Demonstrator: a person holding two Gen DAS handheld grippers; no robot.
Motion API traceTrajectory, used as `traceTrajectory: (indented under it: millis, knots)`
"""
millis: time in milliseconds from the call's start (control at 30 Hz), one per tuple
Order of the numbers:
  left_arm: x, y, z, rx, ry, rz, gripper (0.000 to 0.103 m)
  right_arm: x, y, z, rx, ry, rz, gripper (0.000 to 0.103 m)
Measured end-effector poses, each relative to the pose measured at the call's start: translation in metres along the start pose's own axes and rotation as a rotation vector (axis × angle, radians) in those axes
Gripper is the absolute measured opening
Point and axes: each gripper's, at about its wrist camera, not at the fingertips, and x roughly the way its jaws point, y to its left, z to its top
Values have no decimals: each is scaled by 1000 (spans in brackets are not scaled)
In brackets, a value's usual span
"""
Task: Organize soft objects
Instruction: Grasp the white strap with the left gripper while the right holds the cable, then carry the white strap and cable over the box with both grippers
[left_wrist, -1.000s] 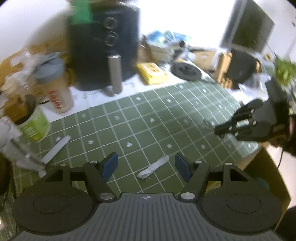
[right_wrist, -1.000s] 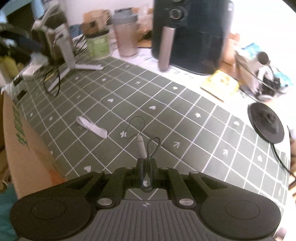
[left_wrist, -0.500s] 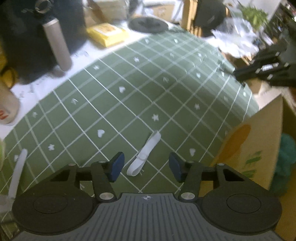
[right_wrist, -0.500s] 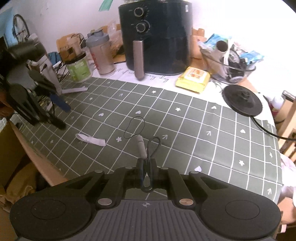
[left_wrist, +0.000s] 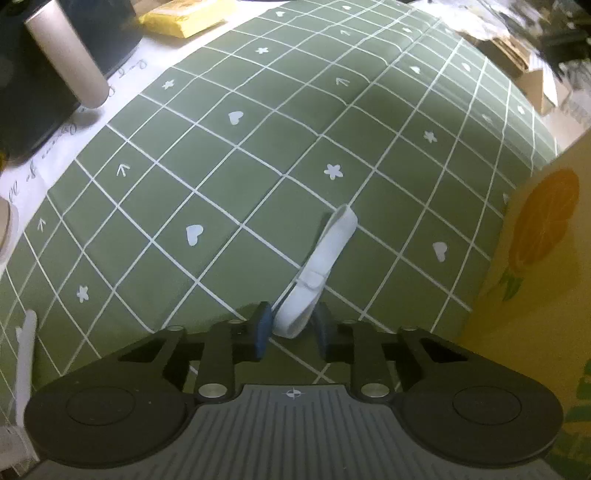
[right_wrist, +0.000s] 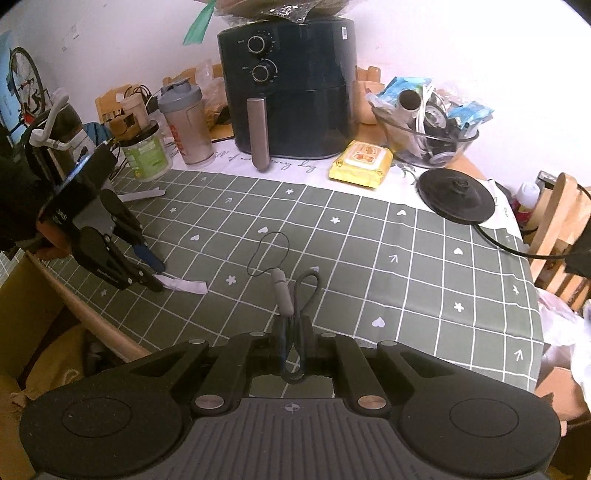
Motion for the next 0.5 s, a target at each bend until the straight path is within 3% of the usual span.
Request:
traceTrajectory:
  millis: [67, 167, 500]
  knots:
    - [0, -1, 1, -2, 4, 28, 12, -2, 1, 0, 3, -3, -5, 9]
    - [-4, 0, 0, -24, -13, 35, 5, -6, 2, 1, 11, -13, -9, 9]
    - [-47, -7, 1, -94, -146, 53, 2, -19, 11, 7, 12, -44, -3, 9]
